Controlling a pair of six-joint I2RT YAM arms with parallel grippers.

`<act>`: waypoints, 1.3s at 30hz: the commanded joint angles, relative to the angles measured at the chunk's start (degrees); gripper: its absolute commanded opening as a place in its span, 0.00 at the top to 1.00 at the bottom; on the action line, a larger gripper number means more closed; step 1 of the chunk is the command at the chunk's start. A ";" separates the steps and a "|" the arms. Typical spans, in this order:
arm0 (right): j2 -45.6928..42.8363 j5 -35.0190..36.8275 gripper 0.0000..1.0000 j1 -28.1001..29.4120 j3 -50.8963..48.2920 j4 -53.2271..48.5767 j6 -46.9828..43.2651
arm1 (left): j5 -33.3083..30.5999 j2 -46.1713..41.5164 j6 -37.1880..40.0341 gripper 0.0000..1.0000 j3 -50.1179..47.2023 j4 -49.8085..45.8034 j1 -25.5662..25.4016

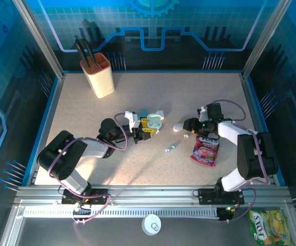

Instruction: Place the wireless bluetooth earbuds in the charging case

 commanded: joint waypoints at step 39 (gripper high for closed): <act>-2.99 7.49 0.38 15.76 3.99 -11.26 -3.31 | 0.17 -3.05 -0.77 0.65 -3.94 1.94 4.34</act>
